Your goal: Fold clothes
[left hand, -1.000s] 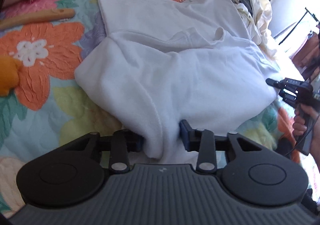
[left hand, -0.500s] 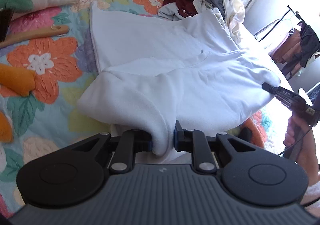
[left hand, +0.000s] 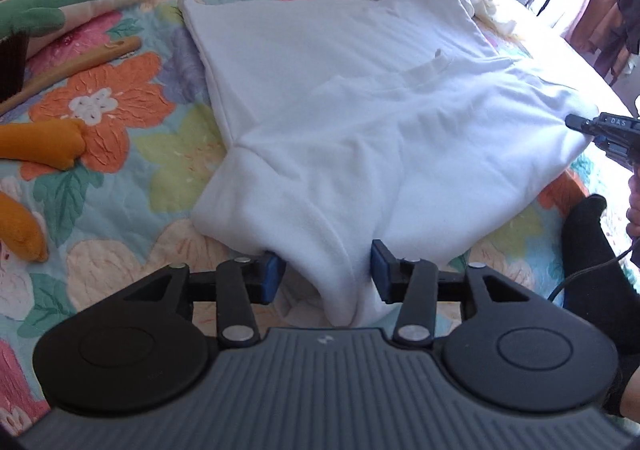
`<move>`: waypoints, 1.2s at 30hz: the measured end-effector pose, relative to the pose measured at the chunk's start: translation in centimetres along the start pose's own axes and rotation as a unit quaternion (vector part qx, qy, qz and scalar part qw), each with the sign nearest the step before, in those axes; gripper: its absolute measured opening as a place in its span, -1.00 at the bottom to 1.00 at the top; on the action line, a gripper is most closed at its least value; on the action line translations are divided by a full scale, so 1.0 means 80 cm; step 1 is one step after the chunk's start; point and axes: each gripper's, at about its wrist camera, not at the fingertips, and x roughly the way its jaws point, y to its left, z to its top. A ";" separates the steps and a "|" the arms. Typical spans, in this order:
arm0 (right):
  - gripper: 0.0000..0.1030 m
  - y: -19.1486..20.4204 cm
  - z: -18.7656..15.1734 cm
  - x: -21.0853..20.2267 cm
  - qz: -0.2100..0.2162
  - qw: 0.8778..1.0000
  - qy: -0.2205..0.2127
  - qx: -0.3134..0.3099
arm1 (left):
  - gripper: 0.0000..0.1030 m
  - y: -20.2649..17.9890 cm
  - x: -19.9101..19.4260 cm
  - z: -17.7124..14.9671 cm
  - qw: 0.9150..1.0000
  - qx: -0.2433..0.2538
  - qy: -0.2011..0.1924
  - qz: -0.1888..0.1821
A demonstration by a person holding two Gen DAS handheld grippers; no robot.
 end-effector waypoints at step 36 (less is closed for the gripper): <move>0.11 0.190 -0.089 0.026 0.092 0.923 0.121 -0.353 | -0.73 0.035 0.061 0.028 0.993 0.008 -0.086 0.078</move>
